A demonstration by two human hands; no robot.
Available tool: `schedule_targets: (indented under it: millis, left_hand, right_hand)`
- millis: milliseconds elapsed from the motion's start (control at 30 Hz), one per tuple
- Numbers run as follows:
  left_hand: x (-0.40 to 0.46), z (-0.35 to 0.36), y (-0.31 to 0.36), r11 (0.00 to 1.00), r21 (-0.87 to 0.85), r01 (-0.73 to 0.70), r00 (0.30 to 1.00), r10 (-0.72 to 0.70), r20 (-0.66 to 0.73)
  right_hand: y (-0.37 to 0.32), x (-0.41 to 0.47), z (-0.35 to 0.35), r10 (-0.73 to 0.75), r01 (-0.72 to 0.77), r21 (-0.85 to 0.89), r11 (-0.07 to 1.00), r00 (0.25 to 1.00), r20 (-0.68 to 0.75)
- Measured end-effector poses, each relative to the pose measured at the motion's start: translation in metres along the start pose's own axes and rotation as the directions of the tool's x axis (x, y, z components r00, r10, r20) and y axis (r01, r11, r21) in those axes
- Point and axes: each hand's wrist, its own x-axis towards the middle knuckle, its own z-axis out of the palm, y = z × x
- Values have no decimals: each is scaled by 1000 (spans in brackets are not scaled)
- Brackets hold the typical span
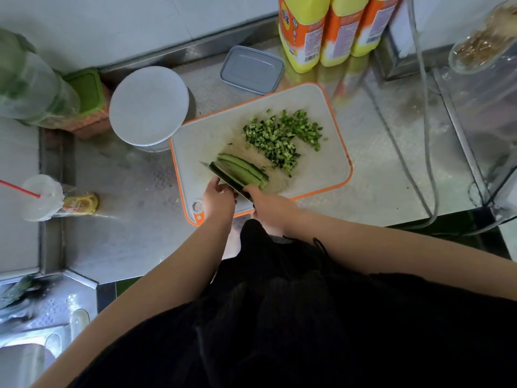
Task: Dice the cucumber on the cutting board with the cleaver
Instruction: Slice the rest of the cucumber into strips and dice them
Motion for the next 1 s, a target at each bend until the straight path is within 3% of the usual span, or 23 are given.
schedule_targets:
  millis: [200,467,633,733,833,900,1000]
  left_hand:
    - [4,-4,0,1000,-2,-12,1000,12,-10]
    - [12,-12,1,983,170,-61,998,58,24]
    - [21,-18,10,923,306,-235,970,205,127]
    - [25,-21,21,748,518,-415,910,331,251]
    - [32,-23,30,441,687,-578,809,424,407]
    - [39,-25,35,264,692,-672,718,462,520]
    - [48,-28,41,106,650,-752,628,413,660]
  right_hand:
    - [-4,6,-4,57,-59,95,994,998,29]
    - [-4,3,-31,96,-103,163,981,994,49]
    - [2,-7,-43,85,-72,274,959,996,-34]
    - [10,-15,-46,154,-93,364,927,978,-143]
    - [20,-17,-46,238,-111,460,881,945,-227]
    - [25,-18,-47,273,-113,507,855,928,-254]
    - [28,-22,-48,284,-108,515,850,918,-276]
